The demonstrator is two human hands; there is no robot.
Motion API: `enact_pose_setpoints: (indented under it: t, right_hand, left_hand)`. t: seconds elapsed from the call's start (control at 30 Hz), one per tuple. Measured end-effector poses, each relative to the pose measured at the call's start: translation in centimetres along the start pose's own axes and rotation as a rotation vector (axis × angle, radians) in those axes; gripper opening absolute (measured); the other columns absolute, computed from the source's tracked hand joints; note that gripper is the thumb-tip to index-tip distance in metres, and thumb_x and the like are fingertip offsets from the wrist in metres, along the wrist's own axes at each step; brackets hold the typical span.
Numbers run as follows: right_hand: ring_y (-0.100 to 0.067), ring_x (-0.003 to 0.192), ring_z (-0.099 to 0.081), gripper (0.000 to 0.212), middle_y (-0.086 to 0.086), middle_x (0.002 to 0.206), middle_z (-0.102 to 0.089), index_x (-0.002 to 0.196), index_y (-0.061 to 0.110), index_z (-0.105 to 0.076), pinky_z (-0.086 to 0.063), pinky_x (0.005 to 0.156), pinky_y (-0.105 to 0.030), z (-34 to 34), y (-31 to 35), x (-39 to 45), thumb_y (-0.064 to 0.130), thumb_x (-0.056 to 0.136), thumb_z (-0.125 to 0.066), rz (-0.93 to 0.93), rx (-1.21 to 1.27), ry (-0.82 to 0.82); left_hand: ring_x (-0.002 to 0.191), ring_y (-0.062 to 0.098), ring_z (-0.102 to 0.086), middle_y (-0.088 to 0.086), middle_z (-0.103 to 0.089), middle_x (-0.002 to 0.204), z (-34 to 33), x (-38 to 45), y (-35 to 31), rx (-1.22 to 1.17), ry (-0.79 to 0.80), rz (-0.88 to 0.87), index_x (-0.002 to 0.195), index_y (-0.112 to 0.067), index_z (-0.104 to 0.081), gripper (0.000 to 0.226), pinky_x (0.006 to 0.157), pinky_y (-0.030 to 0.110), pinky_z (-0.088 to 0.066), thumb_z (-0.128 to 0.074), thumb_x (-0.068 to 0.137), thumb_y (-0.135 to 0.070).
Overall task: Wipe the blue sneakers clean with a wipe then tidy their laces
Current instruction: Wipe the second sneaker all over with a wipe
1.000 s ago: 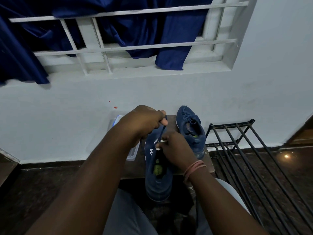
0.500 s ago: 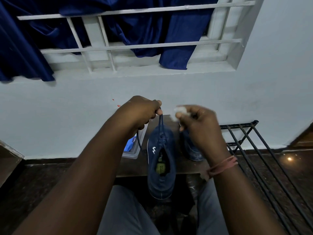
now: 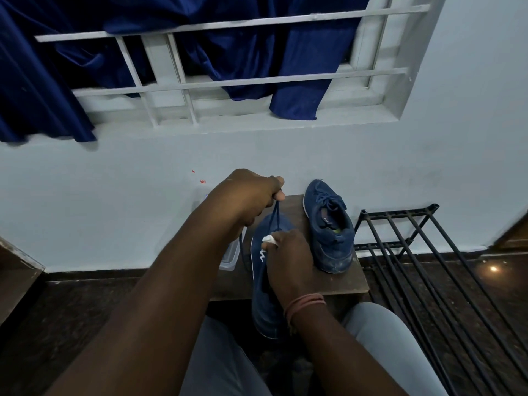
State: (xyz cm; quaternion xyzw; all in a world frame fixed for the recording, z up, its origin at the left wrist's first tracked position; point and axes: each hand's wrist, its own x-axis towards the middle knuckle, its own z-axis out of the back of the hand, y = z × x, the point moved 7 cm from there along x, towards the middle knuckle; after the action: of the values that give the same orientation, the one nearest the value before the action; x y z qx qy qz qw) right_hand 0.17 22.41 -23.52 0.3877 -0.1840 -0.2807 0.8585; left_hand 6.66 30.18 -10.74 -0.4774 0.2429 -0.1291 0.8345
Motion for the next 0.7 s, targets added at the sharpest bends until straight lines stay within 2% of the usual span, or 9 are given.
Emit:
enact_pose_setpoints:
  t: [0.1, 0.23, 0.33, 0.4, 0.47, 0.53, 0.57, 0.63, 0.7]
  right_hand:
    - [-0.022, 0.097, -0.060, 0.017, -0.009, 0.108, -0.062, 0.101, 0.013, -0.075, -0.043, 0.081, -0.026, 0.1, 0.7, -0.2, 0.022, 0.097, -0.061, 0.099, -0.198, -0.047]
    - [-0.025, 0.099, -0.057, 0.012, -0.011, 0.106, -0.058, 0.097, 0.012, -0.073, -0.038, 0.080, -0.025, -0.1, 1.1, 0.2, 0.019, 0.093, -0.064, 0.082, -0.125, -0.058]
    - [-0.023, 0.094, -0.054, 0.012, -0.010, 0.094, -0.059, 0.082, 0.016, -0.066, -0.032, 0.073, -0.026, 1.0, 2.1, 0.6, 0.019, 0.092, -0.060, 0.098, -0.060, -0.089]
    - [-0.014, 0.086, -0.045, 0.018, -0.007, 0.085, -0.055, 0.075, 0.016, -0.057, -0.028, 0.069, -0.027, 2.8, 3.5, 0.8, 0.018, 0.093, -0.059, 0.143, 0.063, -0.148]
    - [-0.005, 0.080, -0.040, 0.013, 0.001, 0.083, -0.053, 0.086, 0.010, -0.062, -0.032, 0.070, -0.029, 4.6, 4.8, 1.1, 0.017, 0.096, -0.057, 0.154, 0.261, -0.148]
    - [0.000, 0.085, -0.052, 0.014, 0.005, 0.089, -0.058, 0.097, 0.014, -0.066, -0.045, 0.077, -0.029, 6.0, 5.0, 1.5, 0.024, 0.098, -0.057, 0.103, 0.409, -0.144]
    - [-0.003, 0.087, -0.059, 0.013, 0.001, 0.095, -0.063, 0.098, 0.018, -0.067, -0.050, 0.078, -0.029, 6.7, 4.8, 1.7, 0.027, 0.098, -0.057, 0.071, 0.462, -0.159]
    - [0.000, 0.085, -0.064, 0.009, -0.003, 0.099, -0.069, 0.098, 0.019, -0.069, -0.050, 0.075, -0.016, 8.9, 4.0, 1.7, 0.021, 0.099, -0.060, 0.031, 0.598, -0.235]
    - [0.006, 0.078, -0.062, 0.009, 0.003, 0.093, -0.071, 0.100, 0.016, -0.071, -0.048, 0.071, -0.009, 11.3, 2.5, 1.7, 0.015, 0.099, -0.062, 0.013, 0.705, -0.353]
  left_hand:
    - [0.040, 0.010, -0.028, -0.004, -0.048, 0.057, -0.3, 0.2, 0.0, -0.037, 0.002, -0.022, 0.080, -0.012, -0.074, 0.033, 0.045, 0.022, -0.026, -0.061, 0.101, -0.034]
    - [0.044, 0.011, -0.028, -0.004, -0.048, 0.058, -0.3, 0.3, -0.2, -0.059, -0.003, -0.022, 0.081, -0.012, -0.075, 0.033, 0.048, 0.023, -0.025, -0.060, 0.101, -0.033]
    - [0.050, 0.014, -0.029, -0.001, -0.048, 0.063, 0.4, 0.9, 0.2, -0.064, -0.040, -0.003, 0.080, -0.012, -0.076, 0.034, 0.051, 0.026, -0.025, -0.061, 0.100, -0.035]
    - [0.048, 0.014, -0.030, -0.001, -0.050, 0.064, 0.5, 1.2, 0.7, -0.064, -0.044, 0.014, 0.081, -0.012, -0.075, 0.033, 0.051, 0.026, -0.026, -0.061, 0.100, -0.034]
    - [0.046, 0.014, -0.032, -0.002, -0.052, 0.061, 0.4, 1.4, 1.0, -0.073, -0.049, 0.021, 0.082, -0.012, -0.076, 0.032, 0.050, 0.025, -0.028, -0.060, 0.100, -0.033]
    - [0.046, 0.013, -0.030, -0.003, -0.050, 0.061, 0.4, 1.4, 1.1, -0.118, -0.055, 0.016, 0.084, -0.011, -0.076, 0.032, 0.048, 0.024, -0.027, -0.059, 0.101, -0.034]
    - [0.046, 0.013, -0.029, -0.003, -0.047, 0.061, 0.4, 1.4, 1.2, -0.137, -0.057, 0.017, 0.086, -0.010, -0.075, 0.033, 0.047, 0.024, -0.026, -0.059, 0.101, -0.035]
    - [0.046, 0.012, -0.028, -0.003, -0.045, 0.063, 0.6, 1.4, 1.3, -0.152, -0.065, 0.025, 0.086, -0.010, -0.073, 0.033, 0.046, 0.023, -0.026, -0.059, 0.102, -0.036]
    - [0.047, 0.011, -0.029, -0.002, -0.046, 0.064, 0.6, 1.5, 1.5, -0.173, -0.077, 0.020, 0.088, -0.010, -0.073, 0.032, 0.049, 0.024, -0.028, -0.059, 0.103, -0.035]
